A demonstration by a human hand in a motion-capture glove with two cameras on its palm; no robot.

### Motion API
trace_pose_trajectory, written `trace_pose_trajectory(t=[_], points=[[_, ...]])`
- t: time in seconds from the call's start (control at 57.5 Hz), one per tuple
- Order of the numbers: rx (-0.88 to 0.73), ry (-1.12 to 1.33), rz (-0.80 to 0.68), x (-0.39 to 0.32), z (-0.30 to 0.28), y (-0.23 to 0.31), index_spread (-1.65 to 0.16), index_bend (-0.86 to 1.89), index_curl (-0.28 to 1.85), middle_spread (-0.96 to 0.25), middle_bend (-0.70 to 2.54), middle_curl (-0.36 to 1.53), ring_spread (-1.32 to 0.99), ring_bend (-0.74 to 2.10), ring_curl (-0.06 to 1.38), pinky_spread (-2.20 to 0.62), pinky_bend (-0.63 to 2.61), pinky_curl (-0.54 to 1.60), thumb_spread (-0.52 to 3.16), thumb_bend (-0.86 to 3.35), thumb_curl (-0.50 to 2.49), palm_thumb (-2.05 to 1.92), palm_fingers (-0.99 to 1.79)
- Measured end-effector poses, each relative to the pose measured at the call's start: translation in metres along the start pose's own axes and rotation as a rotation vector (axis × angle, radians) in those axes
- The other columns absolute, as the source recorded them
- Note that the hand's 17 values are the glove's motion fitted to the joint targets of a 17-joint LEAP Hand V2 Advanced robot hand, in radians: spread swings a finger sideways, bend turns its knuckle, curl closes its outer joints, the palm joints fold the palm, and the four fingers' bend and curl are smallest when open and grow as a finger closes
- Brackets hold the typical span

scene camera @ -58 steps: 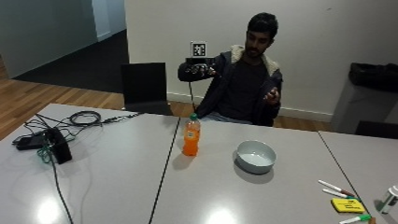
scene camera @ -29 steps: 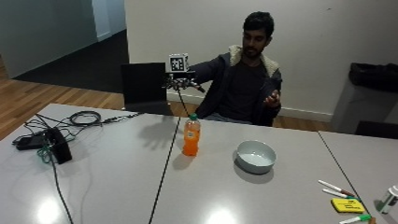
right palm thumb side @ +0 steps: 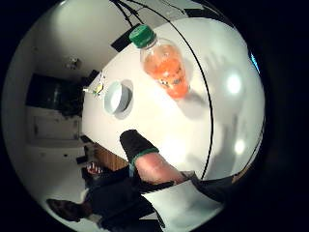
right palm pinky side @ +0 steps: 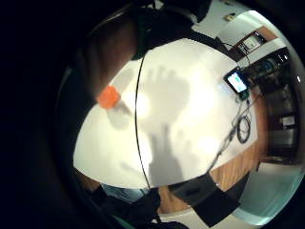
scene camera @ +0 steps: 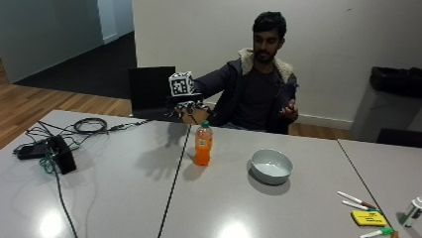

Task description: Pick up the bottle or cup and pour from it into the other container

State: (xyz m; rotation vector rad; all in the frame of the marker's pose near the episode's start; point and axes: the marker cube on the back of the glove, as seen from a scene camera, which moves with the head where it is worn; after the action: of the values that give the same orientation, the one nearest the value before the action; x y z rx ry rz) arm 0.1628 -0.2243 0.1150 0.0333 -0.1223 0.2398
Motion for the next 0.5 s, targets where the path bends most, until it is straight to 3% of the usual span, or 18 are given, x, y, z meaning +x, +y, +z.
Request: trace_pose_trajectory(t=[0.035,0.122,0.191,0.313,0.504], points=[[0.033,-0.022,-0.047,0.001,0.006,-0.011,-0.41,0.17,0.30,0.06,0.30,0.31,0.20,0.17,0.11,0.38,0.62,0.26,0.81,-0.04,0.35,0.24,0.17],[-0.039,-0.126,0.039,-0.001,0.020,-0.018,-0.41,0.16,0.30,0.06,0.30,0.32,0.20,0.17,0.11,0.38,0.62,0.26,0.81,-0.04,0.35,0.24,0.16],[0.073,-0.293,-0.096,0.003,0.040,-0.035,-0.40,0.15,0.29,0.07,0.31,0.32,0.20,0.18,0.12,0.38,0.63,0.26,0.79,-0.04,0.36,0.24,0.15],[0.021,-0.687,0.033,0.001,0.068,-0.050,-0.39,0.14,0.28,0.07,0.31,0.33,0.20,0.19,0.13,0.38,0.65,0.27,0.78,-0.03,0.37,0.26,0.15],[0.055,-0.958,0.044,0.000,0.099,-0.074,-0.37,0.14,0.26,0.05,0.33,0.34,0.20,0.23,0.17,0.38,0.64,0.26,0.75,-0.03,0.38,0.32,0.21]])
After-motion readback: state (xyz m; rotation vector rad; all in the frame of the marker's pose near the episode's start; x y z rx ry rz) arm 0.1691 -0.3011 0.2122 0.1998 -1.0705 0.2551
